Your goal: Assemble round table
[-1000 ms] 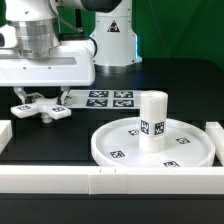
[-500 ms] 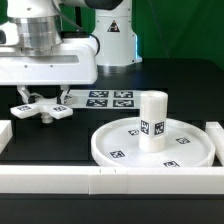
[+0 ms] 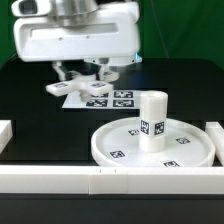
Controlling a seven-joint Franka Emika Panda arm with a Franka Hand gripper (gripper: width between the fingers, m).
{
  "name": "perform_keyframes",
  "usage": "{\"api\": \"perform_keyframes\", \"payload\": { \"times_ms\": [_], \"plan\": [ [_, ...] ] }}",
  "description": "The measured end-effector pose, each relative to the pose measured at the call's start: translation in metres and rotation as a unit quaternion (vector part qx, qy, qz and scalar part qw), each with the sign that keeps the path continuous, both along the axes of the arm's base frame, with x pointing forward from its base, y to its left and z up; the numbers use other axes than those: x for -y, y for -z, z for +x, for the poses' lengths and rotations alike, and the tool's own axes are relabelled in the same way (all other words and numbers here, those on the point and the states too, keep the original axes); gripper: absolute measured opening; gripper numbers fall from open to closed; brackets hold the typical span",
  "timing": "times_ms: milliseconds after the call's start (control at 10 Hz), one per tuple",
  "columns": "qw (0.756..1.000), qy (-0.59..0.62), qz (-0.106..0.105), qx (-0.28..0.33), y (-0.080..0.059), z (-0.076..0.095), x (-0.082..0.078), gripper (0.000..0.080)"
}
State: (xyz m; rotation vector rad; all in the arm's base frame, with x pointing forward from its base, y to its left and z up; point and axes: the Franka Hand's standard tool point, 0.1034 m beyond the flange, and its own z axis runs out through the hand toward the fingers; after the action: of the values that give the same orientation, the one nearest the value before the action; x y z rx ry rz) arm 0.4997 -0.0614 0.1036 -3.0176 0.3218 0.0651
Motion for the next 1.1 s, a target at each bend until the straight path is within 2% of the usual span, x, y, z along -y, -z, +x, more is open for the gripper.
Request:
{"api": "perform_keyframes", "payload": {
  "times_ms": [100,200,300,700,800,1000,1100],
  "plan": [
    [1.000,0.005,0.005,0.011,-0.019,0.025,-0.019,0.0439],
    [1.000,-0.001,0.005,0.027,-0.028,0.044,-0.025,0.0439],
    [1.000,-0.002,0.004,0.025,-0.024,0.041,-0.024,0.0439],
    [1.000,-0.003,0.004,0.024,-0.023,0.040,-0.025,0.0439],
    [1.000,-0.009,0.007,0.022,-0.030,0.048,-0.034,0.0439],
    [0.998,-0.039,0.013,0.043,-0.050,0.086,-0.068,0.0439],
    [0.998,-0.048,0.013,0.044,-0.054,0.091,-0.082,0.0439]
  ]
}}
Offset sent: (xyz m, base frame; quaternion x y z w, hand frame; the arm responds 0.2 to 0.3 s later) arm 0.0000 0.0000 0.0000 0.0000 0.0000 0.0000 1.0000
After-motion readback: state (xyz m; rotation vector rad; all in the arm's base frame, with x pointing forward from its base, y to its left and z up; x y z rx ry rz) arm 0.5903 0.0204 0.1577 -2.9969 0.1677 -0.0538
